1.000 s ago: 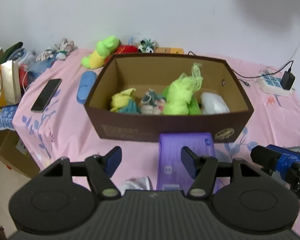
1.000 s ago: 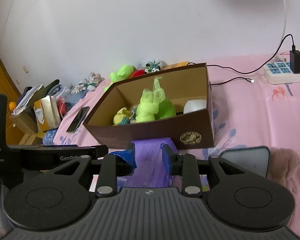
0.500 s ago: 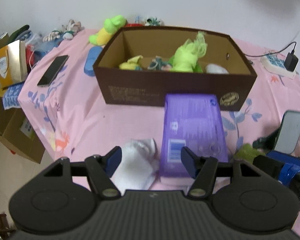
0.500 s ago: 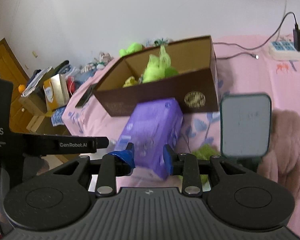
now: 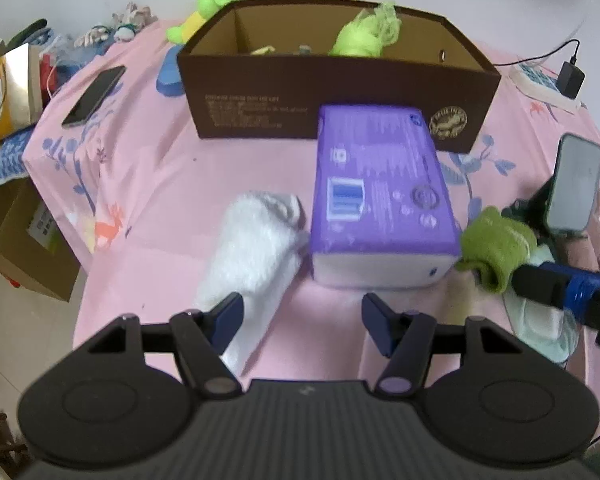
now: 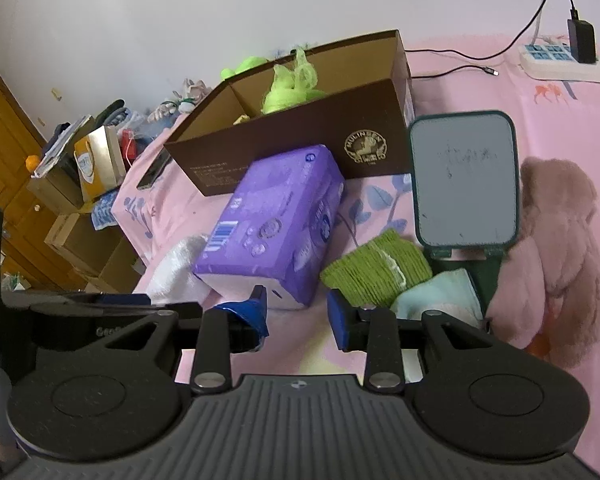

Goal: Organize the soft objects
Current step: 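Move the left gripper to the white bubble-wrap sock while the right gripper reaches the green knit sock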

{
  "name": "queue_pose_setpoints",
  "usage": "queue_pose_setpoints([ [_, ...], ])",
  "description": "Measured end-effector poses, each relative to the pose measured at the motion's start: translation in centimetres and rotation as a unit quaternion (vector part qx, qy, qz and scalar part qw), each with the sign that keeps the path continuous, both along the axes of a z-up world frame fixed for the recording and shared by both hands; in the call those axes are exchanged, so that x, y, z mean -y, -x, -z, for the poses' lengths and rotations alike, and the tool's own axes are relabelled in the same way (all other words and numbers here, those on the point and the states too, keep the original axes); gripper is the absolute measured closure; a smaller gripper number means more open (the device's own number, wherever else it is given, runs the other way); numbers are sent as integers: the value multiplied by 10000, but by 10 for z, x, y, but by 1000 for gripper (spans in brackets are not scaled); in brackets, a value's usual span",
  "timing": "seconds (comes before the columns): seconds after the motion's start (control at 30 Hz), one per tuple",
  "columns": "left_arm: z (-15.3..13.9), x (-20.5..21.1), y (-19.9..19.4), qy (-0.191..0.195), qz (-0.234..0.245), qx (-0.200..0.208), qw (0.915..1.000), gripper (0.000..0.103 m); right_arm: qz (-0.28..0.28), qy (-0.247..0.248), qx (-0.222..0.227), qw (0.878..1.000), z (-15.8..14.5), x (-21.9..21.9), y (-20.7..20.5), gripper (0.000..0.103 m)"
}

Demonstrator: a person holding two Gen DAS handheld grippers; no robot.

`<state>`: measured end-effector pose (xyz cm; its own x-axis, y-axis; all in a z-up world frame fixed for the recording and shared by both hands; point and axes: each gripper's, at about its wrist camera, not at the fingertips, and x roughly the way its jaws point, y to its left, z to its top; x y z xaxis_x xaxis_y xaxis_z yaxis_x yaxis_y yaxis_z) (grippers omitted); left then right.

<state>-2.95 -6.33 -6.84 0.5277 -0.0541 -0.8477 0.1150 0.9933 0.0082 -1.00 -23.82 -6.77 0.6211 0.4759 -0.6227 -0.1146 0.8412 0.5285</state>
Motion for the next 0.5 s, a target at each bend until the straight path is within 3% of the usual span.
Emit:
queue_pose_setpoints([
  [0.3,14,-16,11,-1,-101,-194,9998,39,44,42,-228,9997,12,2,1,86],
  [0.5,8,-27,13,-79,-151,41,9998,39,215,6,-234,9995,12,8,0,85],
])
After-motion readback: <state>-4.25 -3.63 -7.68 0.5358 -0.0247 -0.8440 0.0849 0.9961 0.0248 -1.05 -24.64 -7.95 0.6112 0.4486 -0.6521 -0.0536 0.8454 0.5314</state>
